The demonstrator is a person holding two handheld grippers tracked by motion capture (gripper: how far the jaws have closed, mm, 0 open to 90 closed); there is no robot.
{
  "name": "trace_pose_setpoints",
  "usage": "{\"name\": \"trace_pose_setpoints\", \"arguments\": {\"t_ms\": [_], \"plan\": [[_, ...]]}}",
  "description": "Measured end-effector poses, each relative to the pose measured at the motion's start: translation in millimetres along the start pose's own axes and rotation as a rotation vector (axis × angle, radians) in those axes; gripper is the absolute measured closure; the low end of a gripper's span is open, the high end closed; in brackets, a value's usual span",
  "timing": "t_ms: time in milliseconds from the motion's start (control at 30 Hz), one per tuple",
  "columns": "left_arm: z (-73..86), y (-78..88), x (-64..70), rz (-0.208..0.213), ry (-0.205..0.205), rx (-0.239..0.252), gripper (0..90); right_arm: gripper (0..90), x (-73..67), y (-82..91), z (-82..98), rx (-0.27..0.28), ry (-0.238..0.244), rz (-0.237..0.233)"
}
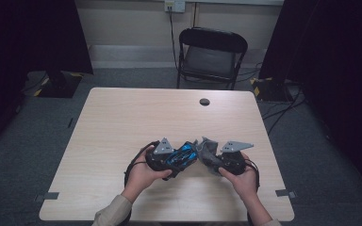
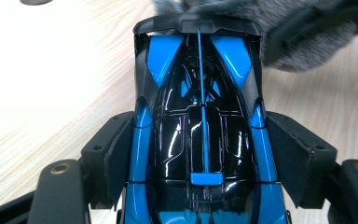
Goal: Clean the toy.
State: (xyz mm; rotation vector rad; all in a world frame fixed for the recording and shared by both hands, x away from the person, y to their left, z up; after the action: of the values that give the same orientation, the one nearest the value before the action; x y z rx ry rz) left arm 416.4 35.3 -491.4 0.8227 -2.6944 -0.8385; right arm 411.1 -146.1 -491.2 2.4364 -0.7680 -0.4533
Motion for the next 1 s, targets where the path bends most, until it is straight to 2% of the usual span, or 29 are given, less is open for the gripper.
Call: {"name": "trace_pose_setpoints", "arguments": {"t_ms": [133,200,233,267,333,367,400,433,633,700,767,833,1000], "plan": [[0.6,4.3,-4.8,-0.003,0.014,0.007,27.6,72.9,-5.4,2.1,5.6,-0.017,0.018,-0.011],[0.4,6.6,-5.3,-0.009,0.007,0.005,27.6,72.8,-2.9,4.0,7.5,-0.019,0.016,0.007],[-0.6,9.3,-3.7,0.0,0.014,0.017,27.7,72.9,4.8,7.6,7.5,-0.003,-0.004,0.041],[-0.6,9.3,-3.7,0.0,0.014,0.017,27.6,72.9,4.8,7.6,7.5,-0.003,-0.004,0.041],[-1.0,11.4,-0.8,0.008,0.007,0.017,27.6,72.7,17.4,12.7,7.0,0.007,-0.017,0.11],[-1.0,12.1,0.8,0.012,0.001,0.017,27.6,72.7,24.8,15.6,6.4,0.022,-0.042,0.124],[-1.1,12.4,2.4,0.018,-0.003,0.016,27.6,72.7,24.8,15.6,6.4,0.022,-0.042,0.124],[-1.4,11.7,5.6,0.027,-0.006,0.017,27.7,72.7,31.1,16.2,6.0,0.008,-0.038,0.16],[-2.6,4.6,14.3,0.051,-0.006,0.017,27.7,72.7,28.2,6.2,-0.4,-0.006,-0.032,0.152],[-3.4,1.1,18.3,0.06,-0.014,0.016,27.7,72.7,23.8,-2.7,-6.0,0.0,-0.035,0.127],[-3.8,-0.2,19.8,0.065,-0.01,0.018,27.6,72.7,22.6,-5.2,-7.4,-0.002,-0.033,0.124],[-4.2,-0.9,20.7,0.067,-0.007,0.02,27.6,72.6,16.3,-11.2,-9.7,0.0,-0.026,0.086],[-1.9,-1.0,17.3,0.06,-0.008,0.014,27.6,72.6,9.6,-15.1,-7.3,-0.002,-0.022,0.05]]}}
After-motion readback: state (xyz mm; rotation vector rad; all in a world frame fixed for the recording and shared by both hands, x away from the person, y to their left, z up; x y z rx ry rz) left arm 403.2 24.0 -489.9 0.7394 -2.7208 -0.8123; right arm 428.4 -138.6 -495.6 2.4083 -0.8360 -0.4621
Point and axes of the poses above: each handheld gripper's, and its own axes: y roughly backward along the jaws, z roughly out of its underside, x roughly to its right, the point moved 7 cm from there along -y, roughly forward along the jaws, and after that the axes turned 3 degrees about -z, right-handed, at the moved point
